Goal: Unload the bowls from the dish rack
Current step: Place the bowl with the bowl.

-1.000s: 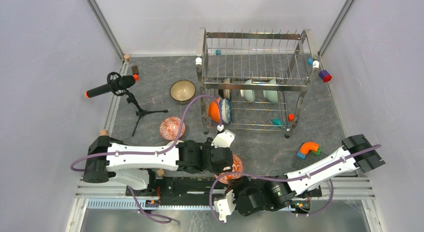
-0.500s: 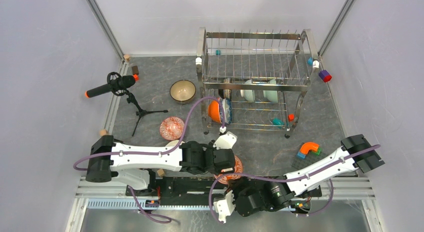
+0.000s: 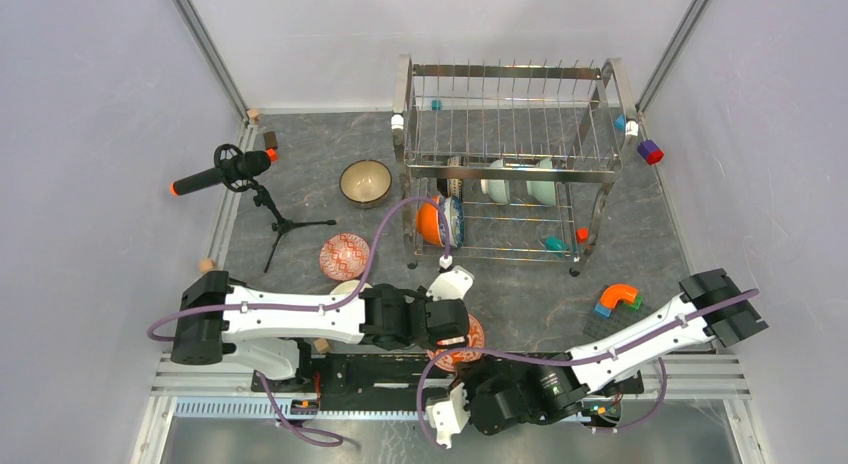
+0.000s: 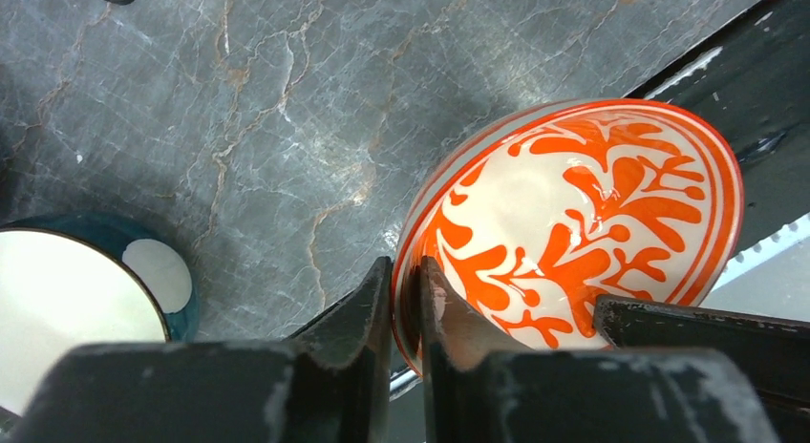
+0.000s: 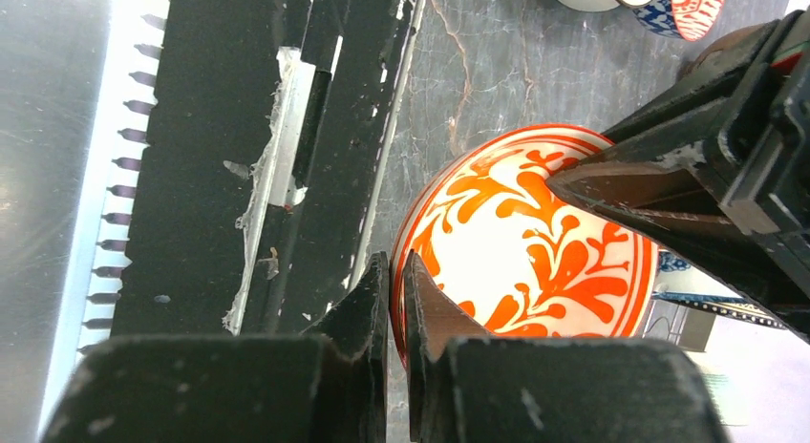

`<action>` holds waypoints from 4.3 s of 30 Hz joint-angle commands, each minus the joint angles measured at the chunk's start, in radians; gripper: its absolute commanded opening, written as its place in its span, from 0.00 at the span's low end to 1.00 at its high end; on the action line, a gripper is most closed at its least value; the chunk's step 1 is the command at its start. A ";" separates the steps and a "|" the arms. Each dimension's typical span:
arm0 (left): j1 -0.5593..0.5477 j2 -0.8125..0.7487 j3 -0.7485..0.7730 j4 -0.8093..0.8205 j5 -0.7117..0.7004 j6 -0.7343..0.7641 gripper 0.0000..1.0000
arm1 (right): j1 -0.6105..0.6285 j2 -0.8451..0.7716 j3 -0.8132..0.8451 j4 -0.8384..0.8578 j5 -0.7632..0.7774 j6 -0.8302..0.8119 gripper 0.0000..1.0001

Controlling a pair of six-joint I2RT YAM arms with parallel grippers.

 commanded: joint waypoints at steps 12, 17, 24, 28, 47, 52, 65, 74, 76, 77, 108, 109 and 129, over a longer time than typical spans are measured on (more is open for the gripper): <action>-0.007 -0.055 -0.047 0.083 0.000 -0.015 0.02 | 0.010 -0.026 0.050 0.080 0.032 0.040 0.27; -0.007 -0.094 -0.079 0.092 -0.046 -0.071 0.02 | 0.011 -0.034 0.141 0.018 0.020 0.157 0.71; -0.008 -0.190 -0.136 0.072 -0.157 -0.238 0.02 | 0.008 -0.160 0.222 0.024 0.223 0.433 0.74; -0.008 -0.275 -0.194 0.057 -0.217 -0.385 0.02 | -0.049 -0.239 0.177 -0.049 0.387 0.705 0.69; -0.007 -0.247 -0.133 -0.123 -0.261 -0.808 0.02 | -0.511 -0.329 -0.093 0.207 0.027 0.923 0.57; -0.008 -0.240 -0.129 -0.122 -0.264 -0.809 0.02 | -0.533 -0.296 -0.116 0.252 -0.022 0.932 0.55; -0.007 -0.249 -0.127 -0.112 -0.262 -0.809 0.02 | -0.568 -0.206 -0.134 0.339 -0.121 0.931 0.41; -0.007 -0.243 -0.132 -0.108 -0.267 -0.806 0.02 | -0.570 -0.157 -0.119 0.342 -0.151 0.925 0.22; -0.008 -0.242 -0.130 -0.108 -0.266 -0.803 0.02 | -0.571 -0.148 -0.114 0.338 -0.151 0.926 0.21; -0.006 -0.242 -0.130 -0.107 -0.264 -0.801 0.02 | -0.571 -0.143 -0.111 0.335 -0.151 0.927 0.21; -0.008 -0.216 -0.130 -0.119 -0.272 -0.703 0.31 | -0.584 -0.124 -0.062 0.241 -0.083 0.938 0.00; -0.007 -0.215 -0.131 -0.121 -0.269 -0.699 0.31 | -0.584 -0.127 -0.062 0.241 -0.078 0.939 0.00; -0.008 -0.115 -0.167 0.021 -0.119 -0.537 0.38 | -0.591 -0.157 -0.049 0.248 -0.079 0.931 0.00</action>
